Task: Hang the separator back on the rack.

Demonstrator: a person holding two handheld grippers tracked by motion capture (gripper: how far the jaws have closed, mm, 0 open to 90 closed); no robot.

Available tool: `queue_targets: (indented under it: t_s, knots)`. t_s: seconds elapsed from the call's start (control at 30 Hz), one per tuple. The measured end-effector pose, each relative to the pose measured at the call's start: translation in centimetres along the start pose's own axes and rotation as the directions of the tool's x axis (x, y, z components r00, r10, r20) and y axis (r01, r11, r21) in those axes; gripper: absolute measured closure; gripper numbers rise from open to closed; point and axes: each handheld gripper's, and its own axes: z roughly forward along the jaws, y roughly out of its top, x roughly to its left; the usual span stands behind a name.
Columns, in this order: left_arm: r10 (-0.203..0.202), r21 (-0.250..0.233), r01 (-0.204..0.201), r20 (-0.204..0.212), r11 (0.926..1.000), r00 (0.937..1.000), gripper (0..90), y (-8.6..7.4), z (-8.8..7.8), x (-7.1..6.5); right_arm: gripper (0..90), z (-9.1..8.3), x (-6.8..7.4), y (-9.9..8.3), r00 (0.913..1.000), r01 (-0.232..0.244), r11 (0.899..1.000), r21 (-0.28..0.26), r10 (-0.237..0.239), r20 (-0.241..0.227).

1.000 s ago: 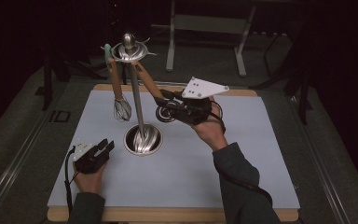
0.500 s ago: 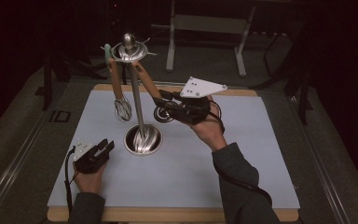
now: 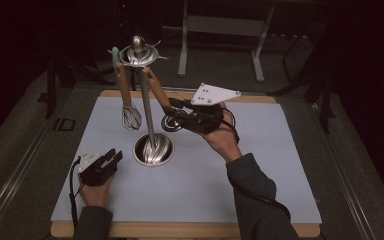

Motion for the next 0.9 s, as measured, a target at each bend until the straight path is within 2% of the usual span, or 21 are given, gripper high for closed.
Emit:
queue_targets:
  t_s: [0.33, 0.9]
  knots:
    - [-0.002, -0.002, 0.002, 0.0, 1.0, 1.0, 67.0, 0.0, 0.0, 0.02, 68.7, -0.02, -0.07, 0.32, 0.9999, -0.011, 1.0, -0.021, 0.011, 0.01]
    - [0.0, -0.001, 0.0, -0.001, 1.0, 1.0, 67.0, 0.0, -0.02, 0.02, 68.9, -0.87, -0.44, -0.13, 0.9995, -0.02, 1.0, -0.016, 0.02, 0.022]
